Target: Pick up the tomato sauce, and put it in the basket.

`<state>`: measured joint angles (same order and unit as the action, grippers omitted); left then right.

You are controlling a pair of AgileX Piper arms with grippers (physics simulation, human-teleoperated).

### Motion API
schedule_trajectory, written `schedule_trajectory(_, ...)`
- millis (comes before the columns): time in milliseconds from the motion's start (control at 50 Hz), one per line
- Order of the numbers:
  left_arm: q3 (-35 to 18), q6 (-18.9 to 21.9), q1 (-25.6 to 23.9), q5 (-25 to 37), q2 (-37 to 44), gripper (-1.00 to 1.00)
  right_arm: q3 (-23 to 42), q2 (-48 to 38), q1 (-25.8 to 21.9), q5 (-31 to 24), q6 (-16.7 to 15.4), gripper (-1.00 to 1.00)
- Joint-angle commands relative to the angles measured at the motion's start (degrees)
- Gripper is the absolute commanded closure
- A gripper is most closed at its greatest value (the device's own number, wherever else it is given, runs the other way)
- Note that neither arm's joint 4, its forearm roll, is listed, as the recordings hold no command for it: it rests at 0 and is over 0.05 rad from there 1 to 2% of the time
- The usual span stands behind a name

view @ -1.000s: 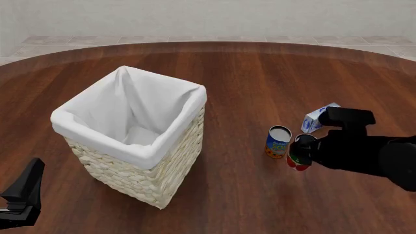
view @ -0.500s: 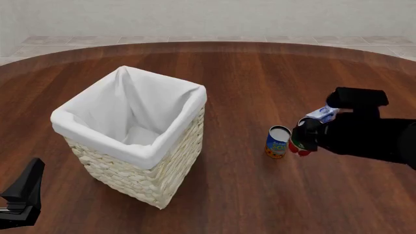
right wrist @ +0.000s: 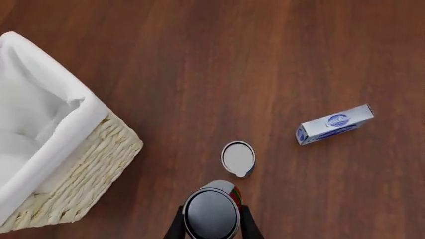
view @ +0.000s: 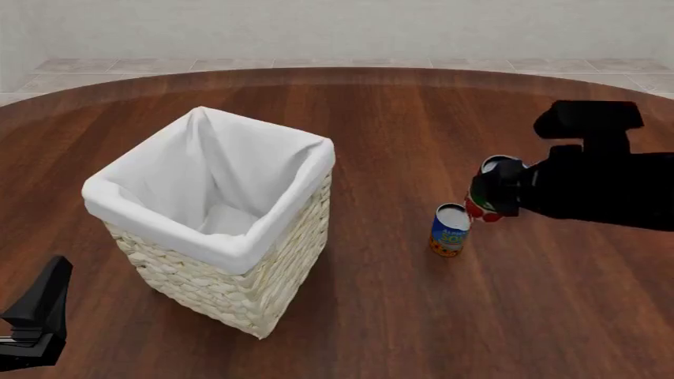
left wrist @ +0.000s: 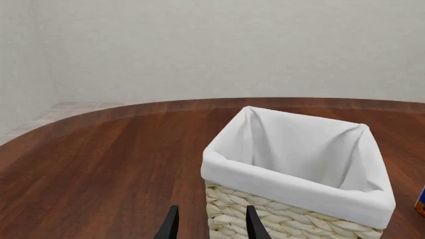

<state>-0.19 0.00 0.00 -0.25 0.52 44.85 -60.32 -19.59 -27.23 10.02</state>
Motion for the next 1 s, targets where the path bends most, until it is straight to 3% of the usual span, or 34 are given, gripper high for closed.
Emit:
schedule_trajectory(20, 0.0, -0.01, 0.0, 0.0, -0.01, -1.0, 4.42, -0.37, -1.29, -2.1, -0.46, 1.0)
schedule_trajectory(440, 0.0, 0.0, 0.0, 0.0, 0.0, -1.0, 12.15, -2.64, -1.9, -5.33, -4.25, 1.0)
schedule_trajectory(1000, 0.0, 0.01, 0.0, 0.0, 0.0, -1.0, 21.45, -6.77, -5.27, -7.67, -6.87, 1.0)
